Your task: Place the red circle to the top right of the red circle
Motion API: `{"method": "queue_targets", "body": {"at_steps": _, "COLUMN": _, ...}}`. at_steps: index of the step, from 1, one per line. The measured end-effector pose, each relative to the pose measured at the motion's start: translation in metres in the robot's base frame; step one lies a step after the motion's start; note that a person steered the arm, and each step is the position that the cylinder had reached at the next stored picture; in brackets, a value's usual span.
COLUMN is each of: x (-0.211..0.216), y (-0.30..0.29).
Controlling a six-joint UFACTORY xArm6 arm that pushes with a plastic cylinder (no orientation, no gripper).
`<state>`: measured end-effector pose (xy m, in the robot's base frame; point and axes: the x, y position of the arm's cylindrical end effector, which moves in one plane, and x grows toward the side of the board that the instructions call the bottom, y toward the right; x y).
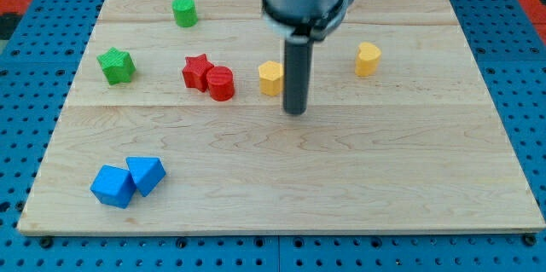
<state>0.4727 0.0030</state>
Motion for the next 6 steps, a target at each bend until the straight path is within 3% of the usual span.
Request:
{"method": "queue_targets", "body": {"at_steps": 1, "x": -0.015, "y": -0.114}}
{"method": "queue_targets", "body": {"at_steps": 3, "x": -0.047, "y": -0.051}}
{"method": "queue_targets", "body": {"at_steps": 5, "x": -0.1, "y": -0.064}}
{"method": "queue_targets", "body": {"at_steps": 6, "x": -0.053, "y": -0.083}}
